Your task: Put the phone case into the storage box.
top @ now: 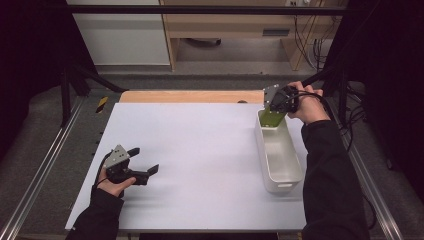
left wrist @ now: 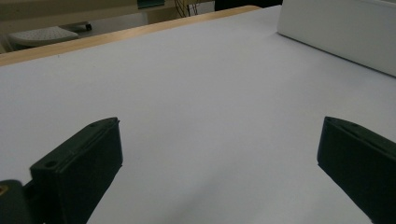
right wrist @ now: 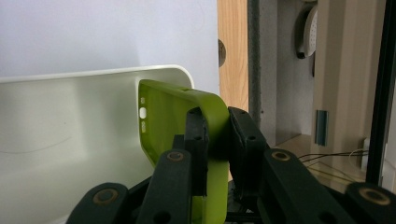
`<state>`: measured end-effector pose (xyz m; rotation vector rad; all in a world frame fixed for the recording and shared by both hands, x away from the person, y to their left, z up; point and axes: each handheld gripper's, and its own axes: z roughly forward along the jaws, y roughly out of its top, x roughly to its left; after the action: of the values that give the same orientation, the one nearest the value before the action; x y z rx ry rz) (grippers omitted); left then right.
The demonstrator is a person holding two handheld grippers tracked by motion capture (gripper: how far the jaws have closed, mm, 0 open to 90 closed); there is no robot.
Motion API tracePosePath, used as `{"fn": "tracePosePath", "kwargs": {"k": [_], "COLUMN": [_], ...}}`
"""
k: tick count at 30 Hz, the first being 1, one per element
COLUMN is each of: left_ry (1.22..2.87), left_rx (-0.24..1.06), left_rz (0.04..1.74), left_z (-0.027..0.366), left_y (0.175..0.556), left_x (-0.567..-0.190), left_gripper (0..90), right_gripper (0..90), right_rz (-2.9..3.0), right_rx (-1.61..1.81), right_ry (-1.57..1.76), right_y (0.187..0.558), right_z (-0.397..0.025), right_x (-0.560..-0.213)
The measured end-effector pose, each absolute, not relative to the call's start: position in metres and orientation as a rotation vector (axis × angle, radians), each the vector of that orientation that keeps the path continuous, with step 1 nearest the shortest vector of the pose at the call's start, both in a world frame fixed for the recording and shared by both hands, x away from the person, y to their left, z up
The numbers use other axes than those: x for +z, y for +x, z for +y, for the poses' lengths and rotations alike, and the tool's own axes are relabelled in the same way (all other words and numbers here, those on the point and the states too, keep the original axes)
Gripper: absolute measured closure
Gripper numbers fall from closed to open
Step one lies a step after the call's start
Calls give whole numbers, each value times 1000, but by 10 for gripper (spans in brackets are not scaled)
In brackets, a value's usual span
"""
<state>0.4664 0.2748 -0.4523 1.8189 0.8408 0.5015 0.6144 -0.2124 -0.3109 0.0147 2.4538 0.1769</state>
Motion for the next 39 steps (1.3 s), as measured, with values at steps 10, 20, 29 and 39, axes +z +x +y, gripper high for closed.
{"fn": "tracePosePath", "kwargs": {"k": [10,20,29,39], "left_ry": [1817,1818,1822,1823], "left_rx": [499,499,498,500], "left_rz": [842,845,846,845], "left_z": [275,276,276,276], "left_y": [467,467,467,467], "left_x": [-452,-453,-453,-453], "left_gripper": [0,0,0,0], "right_gripper": [792,792,787,770], "right_rz": [2471,2478,2471,2442], "right_rx": [133,116,119,130], "right_ry": [-30,-55,-53,-32], "right_y": [623,630,633,636], "right_z": [-206,-203,-205,-206], "right_x": [-321,-329,-333,-335]}}
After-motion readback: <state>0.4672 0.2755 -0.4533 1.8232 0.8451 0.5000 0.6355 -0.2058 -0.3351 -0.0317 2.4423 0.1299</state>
